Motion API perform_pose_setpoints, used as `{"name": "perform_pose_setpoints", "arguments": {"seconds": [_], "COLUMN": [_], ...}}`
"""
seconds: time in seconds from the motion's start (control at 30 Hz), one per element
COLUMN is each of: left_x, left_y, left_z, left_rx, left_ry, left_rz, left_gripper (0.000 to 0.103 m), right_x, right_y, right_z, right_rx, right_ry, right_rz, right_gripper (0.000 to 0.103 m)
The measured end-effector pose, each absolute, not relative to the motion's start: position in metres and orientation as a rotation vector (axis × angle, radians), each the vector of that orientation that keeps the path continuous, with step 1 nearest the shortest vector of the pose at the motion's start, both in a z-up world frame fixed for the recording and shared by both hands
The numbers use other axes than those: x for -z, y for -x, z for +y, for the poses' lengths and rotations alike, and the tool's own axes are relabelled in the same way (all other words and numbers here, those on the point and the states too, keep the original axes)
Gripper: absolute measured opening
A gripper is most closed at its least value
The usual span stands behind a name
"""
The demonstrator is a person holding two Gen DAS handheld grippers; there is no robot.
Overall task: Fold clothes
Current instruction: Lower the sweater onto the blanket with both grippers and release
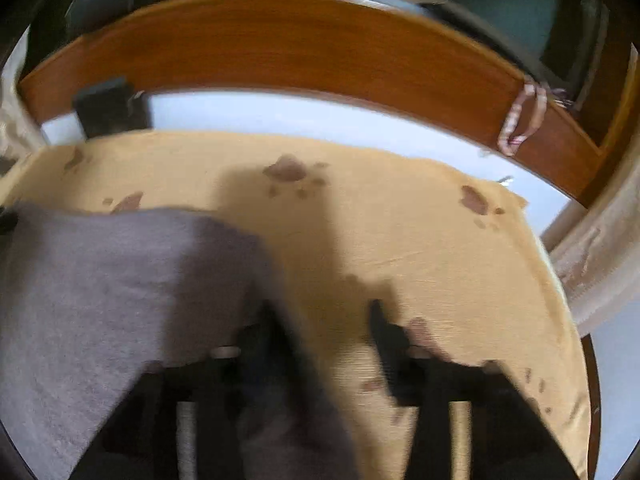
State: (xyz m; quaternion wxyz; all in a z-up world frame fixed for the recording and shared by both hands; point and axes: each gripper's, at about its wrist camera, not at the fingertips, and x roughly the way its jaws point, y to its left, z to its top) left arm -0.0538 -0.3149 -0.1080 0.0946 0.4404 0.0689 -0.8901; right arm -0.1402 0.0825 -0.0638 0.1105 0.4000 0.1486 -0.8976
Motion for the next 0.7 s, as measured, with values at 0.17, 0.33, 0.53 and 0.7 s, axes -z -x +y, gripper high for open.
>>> {"name": "perform_pose_setpoints", "arguments": {"seconds": [0.17, 0.33, 0.53, 0.7], "left_x": [0.097, 0.095, 0.087, 0.081], "left_y": [0.041, 0.046, 0.031, 0.009], "left_z": [-0.322, -0.327, -0.331, -0.336], "left_rx": [2.639, 2.644, 2.670, 2.672], "left_ry": [-1.284, -1.389, -1.405, -1.389], "left_rz": [0.259, 0.374, 0.499, 0.487], "left_gripper": [0.085, 0.086, 0.086, 0.086], "right_x": [0.041, 0.018, 0.004, 0.013], "right_y": [0.117, 0.093, 0.056, 0.034], "right_z": [0.086, 0.089, 0.067, 0.042], "right_rx": [2.639, 2.636, 2.542, 2.389], "right_ry": [-1.090, -1.006, -0.937, -0.996], "right_rz": [0.374, 0.312, 0.343, 0.302], "right_gripper": [0.063, 0.072, 0.072, 0.072]}}
